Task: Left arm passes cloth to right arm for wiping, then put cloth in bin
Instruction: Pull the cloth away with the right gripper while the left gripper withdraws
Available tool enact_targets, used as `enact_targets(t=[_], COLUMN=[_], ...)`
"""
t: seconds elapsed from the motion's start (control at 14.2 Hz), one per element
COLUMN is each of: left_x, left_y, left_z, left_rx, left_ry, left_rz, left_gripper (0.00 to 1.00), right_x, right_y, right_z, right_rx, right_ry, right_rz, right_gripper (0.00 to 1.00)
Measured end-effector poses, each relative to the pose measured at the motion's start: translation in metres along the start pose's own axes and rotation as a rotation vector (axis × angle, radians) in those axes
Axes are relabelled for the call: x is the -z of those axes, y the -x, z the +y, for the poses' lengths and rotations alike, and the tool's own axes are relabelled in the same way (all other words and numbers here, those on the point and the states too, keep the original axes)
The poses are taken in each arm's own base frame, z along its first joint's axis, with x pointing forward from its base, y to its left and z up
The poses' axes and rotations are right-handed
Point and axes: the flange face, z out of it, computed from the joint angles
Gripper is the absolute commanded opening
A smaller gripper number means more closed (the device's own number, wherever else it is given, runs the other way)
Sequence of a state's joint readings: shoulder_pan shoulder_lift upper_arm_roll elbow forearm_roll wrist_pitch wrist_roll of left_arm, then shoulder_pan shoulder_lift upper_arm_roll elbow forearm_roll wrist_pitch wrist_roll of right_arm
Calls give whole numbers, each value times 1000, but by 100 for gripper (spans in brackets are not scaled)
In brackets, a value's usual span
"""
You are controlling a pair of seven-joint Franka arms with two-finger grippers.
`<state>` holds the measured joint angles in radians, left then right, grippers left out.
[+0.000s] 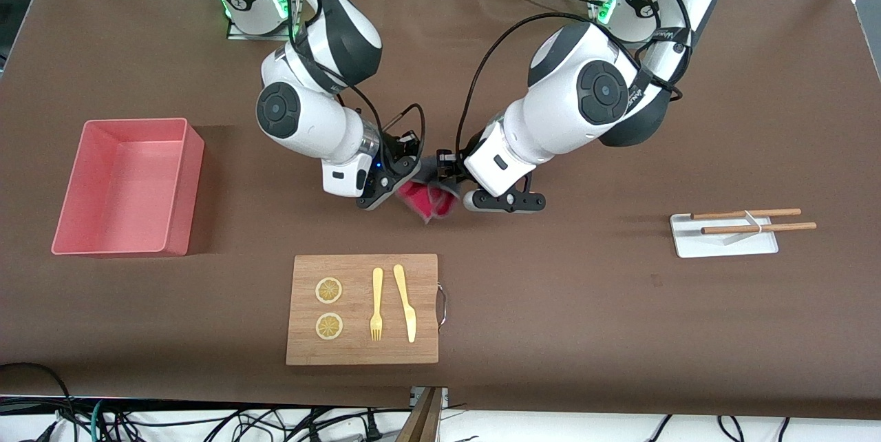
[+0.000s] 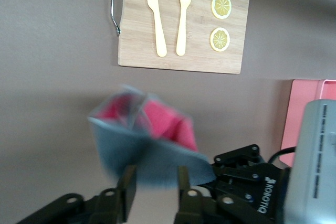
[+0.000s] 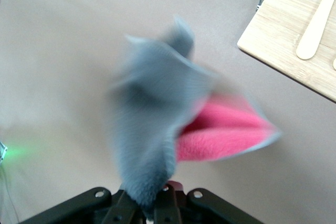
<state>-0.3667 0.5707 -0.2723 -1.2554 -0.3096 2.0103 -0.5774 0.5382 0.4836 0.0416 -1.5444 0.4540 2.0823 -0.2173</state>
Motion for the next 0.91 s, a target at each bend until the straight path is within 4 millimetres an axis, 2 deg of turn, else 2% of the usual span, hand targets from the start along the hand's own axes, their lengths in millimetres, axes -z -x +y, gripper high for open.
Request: enact_targets(t=[0.21,0.35,0.56,0.77,0.91], left_x=[3,4,18,51,71], left_y=[1,1,-3,-8,-2], left_z=[2,1,-18,-50,-58], left_rx=[-4,-4,20,25,6], left_ry=[1,0,-45,-174,-273], left_rz=[3,4,-44,-54,-37], left_gripper=[100,100,100,100,100], right_x=[8,17,35,65,84], right_y=[4,8,24,50,71], right_z=[5,22,77,141,168], right_rx=[5,8,26,8,-22], right_ry=[20,56,76,80,102], right_rz=[-30,-61,-150,-234,-305], right_gripper=[0,0,0,0,0])
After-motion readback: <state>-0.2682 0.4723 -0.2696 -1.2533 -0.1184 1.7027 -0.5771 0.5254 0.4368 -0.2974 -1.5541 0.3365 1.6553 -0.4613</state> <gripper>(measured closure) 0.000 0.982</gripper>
